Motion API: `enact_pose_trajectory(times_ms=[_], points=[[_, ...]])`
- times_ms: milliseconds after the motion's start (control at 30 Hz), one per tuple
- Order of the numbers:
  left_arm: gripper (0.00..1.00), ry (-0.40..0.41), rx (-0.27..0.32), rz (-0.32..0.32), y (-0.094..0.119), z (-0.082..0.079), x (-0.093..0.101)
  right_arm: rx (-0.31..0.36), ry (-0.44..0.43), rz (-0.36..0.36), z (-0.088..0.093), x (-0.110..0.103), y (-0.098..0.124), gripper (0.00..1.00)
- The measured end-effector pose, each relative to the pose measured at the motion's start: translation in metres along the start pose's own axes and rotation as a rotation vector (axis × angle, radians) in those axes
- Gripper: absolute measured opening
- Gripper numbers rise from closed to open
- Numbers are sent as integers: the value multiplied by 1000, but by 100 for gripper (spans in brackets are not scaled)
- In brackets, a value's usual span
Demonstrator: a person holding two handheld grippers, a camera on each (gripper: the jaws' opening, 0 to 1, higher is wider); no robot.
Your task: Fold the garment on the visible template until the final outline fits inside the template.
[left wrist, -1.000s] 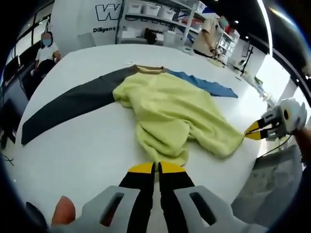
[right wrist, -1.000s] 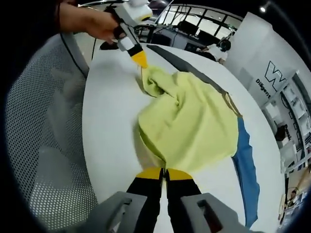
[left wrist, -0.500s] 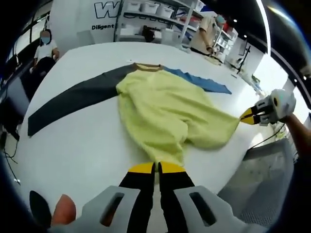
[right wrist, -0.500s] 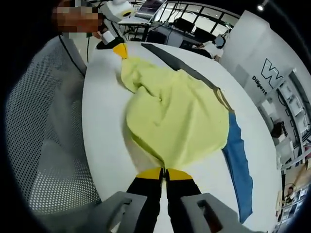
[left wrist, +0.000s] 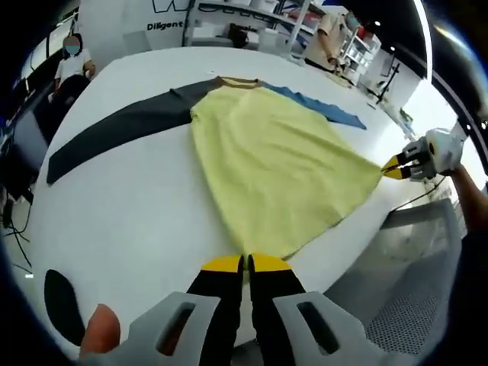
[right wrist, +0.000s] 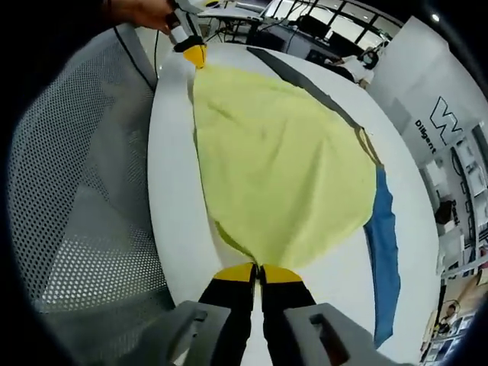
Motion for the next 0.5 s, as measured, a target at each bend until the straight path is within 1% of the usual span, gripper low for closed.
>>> enact_pose_trajectory(times_ms=[67,200,267,467,500], points=[[0,-3,-36,4,0,5,-1,-9,1,-12,1,-2,-1,0],[0,-12,-74,4,-1,11,-2,-36,4,-35,6,-4,-3,0],[0,-15,-83,5,-2,13,-3,-36,1,-50,6,-6,-2,0],[0,-11,-98,-1,-3,16,-7,-54,-6,-56,10,-7,-3,0],[0,-7,-106,-2,-4,16,-7,-62,-20,-72,12,-9,-3,0]])
Point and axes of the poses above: the point that each gripper's makers call its tool centre point, and the gripper's own axes: y roughly backward along the fingers, x roughly to its right, z roughly out of its underside, the point moved 9 cm from there along y, roughly backward along the fingers
